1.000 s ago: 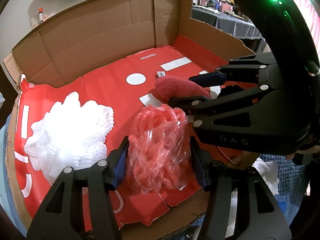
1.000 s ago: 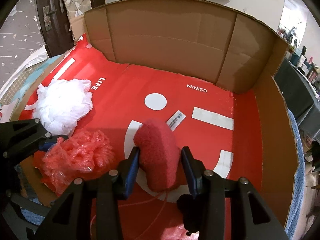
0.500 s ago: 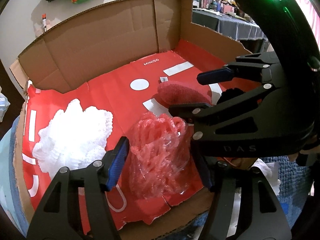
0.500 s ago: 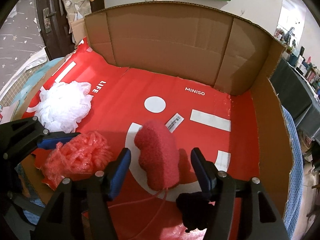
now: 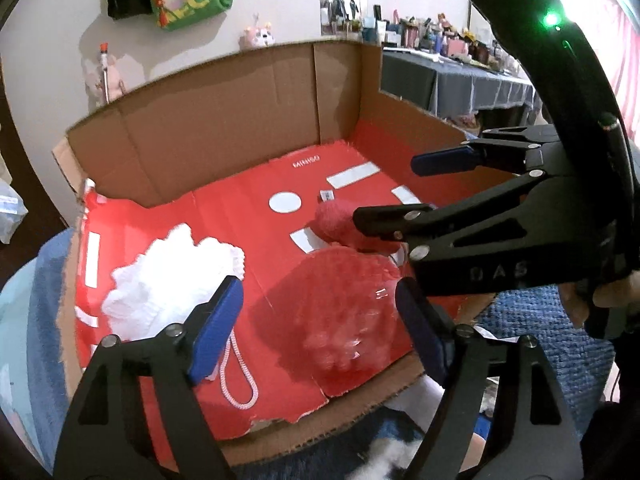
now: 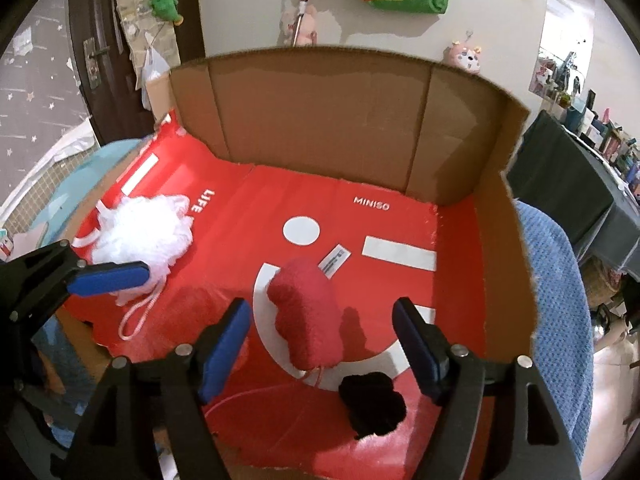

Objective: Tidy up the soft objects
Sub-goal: 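Withdraw both open tools from the box back over the blanket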

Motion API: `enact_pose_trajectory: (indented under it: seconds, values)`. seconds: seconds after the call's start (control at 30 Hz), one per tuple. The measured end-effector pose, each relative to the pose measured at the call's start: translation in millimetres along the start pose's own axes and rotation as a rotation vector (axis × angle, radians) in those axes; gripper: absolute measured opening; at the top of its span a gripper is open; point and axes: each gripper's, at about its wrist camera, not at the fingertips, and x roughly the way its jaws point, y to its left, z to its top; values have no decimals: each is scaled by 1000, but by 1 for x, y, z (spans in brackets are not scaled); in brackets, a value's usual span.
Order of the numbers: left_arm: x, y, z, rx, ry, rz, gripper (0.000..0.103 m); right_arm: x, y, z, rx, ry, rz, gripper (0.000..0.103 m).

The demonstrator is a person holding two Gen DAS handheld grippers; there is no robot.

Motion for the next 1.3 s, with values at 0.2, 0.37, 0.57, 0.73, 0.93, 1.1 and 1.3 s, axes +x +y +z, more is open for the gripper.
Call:
enact_pose_trajectory:
  seconds: [0.2, 0.37, 0.57, 0.73, 0.93, 1.1, 1.3]
  values:
    - [-30, 0, -3, -42, -64, 6, 78, -29, -1, -2, 20, -53, -7, 79]
    - [-60, 0, -12, -72, -124, 32, 80, -61, 4, -10, 27, -110, -19, 82]
    - [-100, -3, -31, -123, -216, 90, 87, -111, 14, -32, 39, -214, -26, 98]
    - [-128, -12, -51, -155, -288, 130, 94, -149, 22, -53, 48, -295, -31, 103]
    - [-148, -24, -74, -176, -335, 159, 98, -182, 32, -83, 70, -372, -36, 103]
    - [-152, -31, -93, -179, -344, 198, 98, -195, 43, -110, 71, -412, -66, 103]
    - [-145, -36, -116, -216, -328, 212, 98, -190, 59, -141, 51, -419, -102, 103]
